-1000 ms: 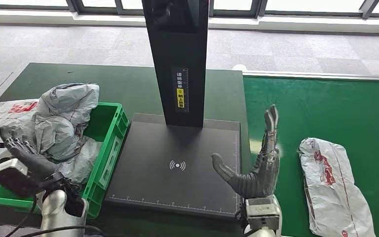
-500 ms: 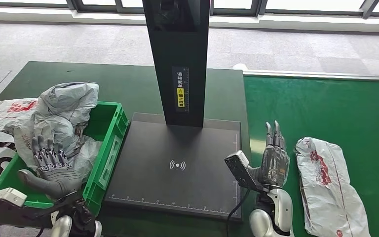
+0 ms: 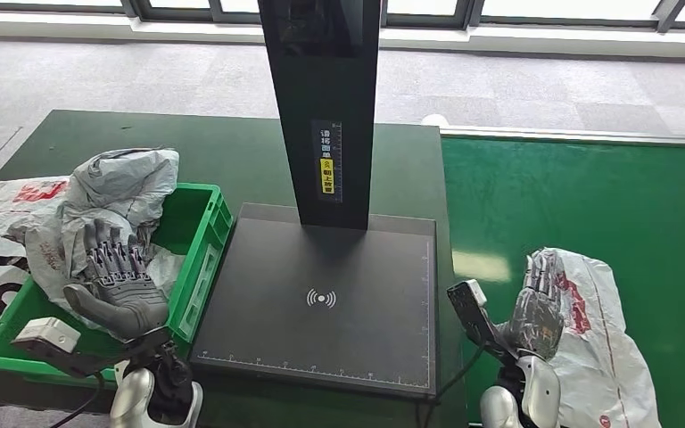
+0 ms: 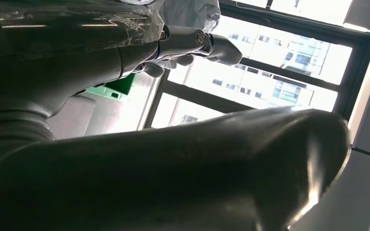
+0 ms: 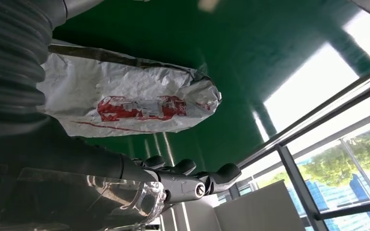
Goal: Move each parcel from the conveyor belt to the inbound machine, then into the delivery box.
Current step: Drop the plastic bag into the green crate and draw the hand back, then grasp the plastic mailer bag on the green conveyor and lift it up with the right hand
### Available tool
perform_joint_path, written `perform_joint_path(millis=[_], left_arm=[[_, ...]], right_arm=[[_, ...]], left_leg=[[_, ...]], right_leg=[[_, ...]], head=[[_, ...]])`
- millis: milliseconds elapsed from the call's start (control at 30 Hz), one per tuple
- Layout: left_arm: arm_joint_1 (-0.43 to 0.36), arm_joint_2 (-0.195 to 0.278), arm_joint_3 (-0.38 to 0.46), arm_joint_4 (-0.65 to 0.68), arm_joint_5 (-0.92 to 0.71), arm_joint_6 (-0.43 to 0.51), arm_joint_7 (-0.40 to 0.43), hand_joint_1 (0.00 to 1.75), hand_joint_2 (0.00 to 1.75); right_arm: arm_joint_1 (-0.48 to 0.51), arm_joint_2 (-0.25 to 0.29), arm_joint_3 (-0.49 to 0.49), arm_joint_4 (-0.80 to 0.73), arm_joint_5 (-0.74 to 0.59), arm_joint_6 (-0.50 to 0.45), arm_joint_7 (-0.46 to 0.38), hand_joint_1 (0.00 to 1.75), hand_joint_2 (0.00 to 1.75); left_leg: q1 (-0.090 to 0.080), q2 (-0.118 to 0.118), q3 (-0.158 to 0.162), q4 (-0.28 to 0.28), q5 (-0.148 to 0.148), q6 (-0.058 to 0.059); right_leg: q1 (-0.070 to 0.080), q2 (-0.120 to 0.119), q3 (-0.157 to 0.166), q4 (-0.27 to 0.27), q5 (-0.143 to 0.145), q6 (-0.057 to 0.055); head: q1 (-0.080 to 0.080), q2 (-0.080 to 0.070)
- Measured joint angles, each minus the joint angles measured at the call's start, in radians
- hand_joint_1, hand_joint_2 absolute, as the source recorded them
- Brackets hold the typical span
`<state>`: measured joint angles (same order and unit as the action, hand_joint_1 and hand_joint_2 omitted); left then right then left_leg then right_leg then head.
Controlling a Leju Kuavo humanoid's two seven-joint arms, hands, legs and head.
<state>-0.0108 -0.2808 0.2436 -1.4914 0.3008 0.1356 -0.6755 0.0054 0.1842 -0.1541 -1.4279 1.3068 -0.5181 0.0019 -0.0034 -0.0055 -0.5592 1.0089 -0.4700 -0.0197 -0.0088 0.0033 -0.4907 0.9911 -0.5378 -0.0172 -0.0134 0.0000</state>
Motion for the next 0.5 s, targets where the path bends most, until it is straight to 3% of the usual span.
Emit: perform_joint_path(millis=[233, 500], left_arm=[[0.006, 0.0, -0.009, -0.009, -0.013, -0.011, -0.001, 0.0, 0.0], [0.009, 0.001, -0.009, -0.009, -0.01, -0.048, 0.018, 0.0, 0.0]], right_arm=[[0.0, -0.006, -0.066, 0.051, 0.044, 0.103, 0.107, 0.0, 1.75], [0.02, -0.035, -0.272, 0.098, 0.028, 0.172, 0.139, 0.0, 1.75]], left_leg=[[0.0, 0.0, 0.0, 0.0, 0.0, 0.0], [-0.001, -0.001, 0.0, 0.0, -0.001, 0.001]], right_leg=[[0.0, 0.0, -0.001, 0.0, 0.0, 0.0], [-0.001, -0.001, -0.001, 0.0, 0.0, 0.0]], head=[[0.0, 0.0], [0.0, 0.0]])
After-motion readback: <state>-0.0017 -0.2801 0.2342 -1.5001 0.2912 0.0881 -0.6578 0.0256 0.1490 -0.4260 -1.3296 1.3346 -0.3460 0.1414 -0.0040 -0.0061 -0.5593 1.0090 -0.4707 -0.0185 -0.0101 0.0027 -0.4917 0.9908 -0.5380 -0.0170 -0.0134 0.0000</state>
